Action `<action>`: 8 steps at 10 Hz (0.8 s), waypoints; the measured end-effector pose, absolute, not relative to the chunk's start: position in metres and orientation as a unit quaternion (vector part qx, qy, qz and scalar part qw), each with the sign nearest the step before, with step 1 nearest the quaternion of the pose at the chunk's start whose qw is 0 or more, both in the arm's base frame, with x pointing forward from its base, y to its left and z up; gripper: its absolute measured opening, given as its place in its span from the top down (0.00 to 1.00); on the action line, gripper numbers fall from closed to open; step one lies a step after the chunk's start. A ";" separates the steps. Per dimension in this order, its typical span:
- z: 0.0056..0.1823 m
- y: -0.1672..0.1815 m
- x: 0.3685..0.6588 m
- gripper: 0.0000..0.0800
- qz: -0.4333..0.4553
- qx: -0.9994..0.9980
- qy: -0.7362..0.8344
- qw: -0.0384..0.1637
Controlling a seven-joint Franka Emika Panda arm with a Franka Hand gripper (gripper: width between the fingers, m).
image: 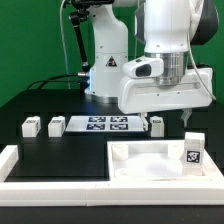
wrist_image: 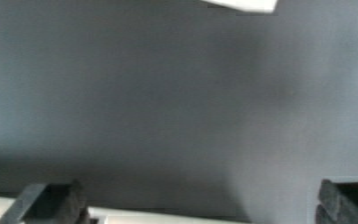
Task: Assemble square table
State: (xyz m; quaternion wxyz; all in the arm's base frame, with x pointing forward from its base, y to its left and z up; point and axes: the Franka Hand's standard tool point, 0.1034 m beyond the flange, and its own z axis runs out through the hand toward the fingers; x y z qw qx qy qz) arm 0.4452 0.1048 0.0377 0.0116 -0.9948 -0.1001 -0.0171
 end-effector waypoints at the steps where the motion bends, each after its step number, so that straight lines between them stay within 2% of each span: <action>1: 0.036 0.106 0.442 0.19 -0.004 -0.995 -0.099 0.013; 3: 0.035 0.109 0.431 0.19 0.091 -0.994 -0.064 0.021; 5: 0.032 0.112 0.405 0.19 0.221 -0.975 -0.033 0.018; 8: 0.027 0.109 0.401 0.19 0.333 -0.942 -0.029 0.013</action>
Offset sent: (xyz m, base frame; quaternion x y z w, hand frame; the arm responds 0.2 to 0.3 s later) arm -0.0343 0.0021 -0.0065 0.0179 -0.3046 0.1187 0.9449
